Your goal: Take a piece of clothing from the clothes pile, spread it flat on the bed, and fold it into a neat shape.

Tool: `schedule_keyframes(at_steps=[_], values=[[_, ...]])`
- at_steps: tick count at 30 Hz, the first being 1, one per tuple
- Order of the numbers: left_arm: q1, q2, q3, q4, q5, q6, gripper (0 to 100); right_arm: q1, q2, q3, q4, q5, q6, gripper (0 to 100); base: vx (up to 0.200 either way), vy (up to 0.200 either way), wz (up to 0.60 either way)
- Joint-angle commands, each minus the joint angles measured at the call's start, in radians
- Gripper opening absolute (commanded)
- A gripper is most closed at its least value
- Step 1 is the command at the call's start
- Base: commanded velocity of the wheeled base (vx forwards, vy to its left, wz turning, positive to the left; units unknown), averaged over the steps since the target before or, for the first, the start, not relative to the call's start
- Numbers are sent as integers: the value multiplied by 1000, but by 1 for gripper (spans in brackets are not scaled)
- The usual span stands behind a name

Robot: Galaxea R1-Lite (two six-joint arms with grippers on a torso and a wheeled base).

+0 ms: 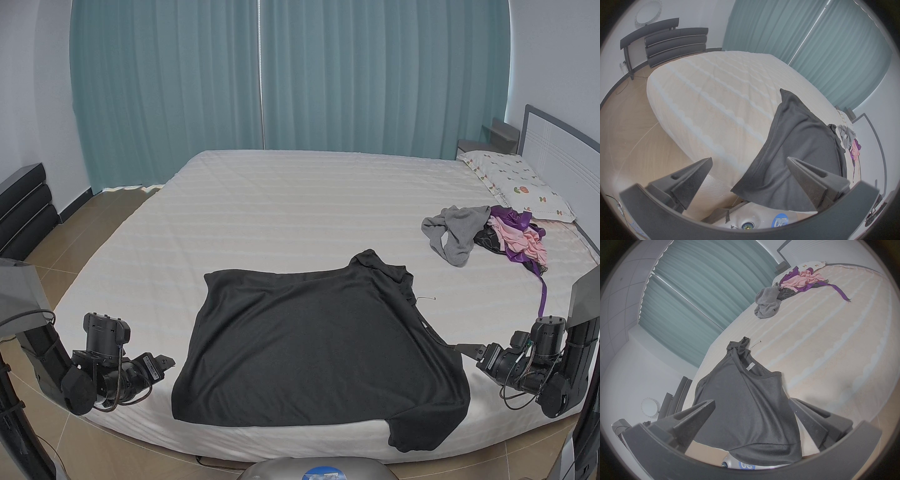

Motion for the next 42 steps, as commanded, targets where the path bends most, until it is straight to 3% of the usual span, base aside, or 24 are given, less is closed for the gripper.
schedule_keyframes(at_steps=[1,8,14,22,34,39,42], values=[[4,-3,-5,-1,0,-12,100,0,-3,-1,-2,-1,0,100,200,0,0],[18,5,-51,1,-23,-109,100,1,3,2,-1,1,0,100,57,0,0],[58,0,-58,-1,-161,-153,100,3,9,2,-1,1,0,100,0,0,0],[59,6,-150,2,-241,-241,100,6,14,1,-1,1,2,100,0,0,0],[61,315,-617,31,-249,-235,100,18,15,1,-1,1,42,100,0,0,0],[45,407,-896,202,-250,-227,100,29,26,2,-1,1,46,100,0,0,0],[44,477,-1034,229,-241,-229,100,54,28,5,-1,1,49,100,0,0,0]])
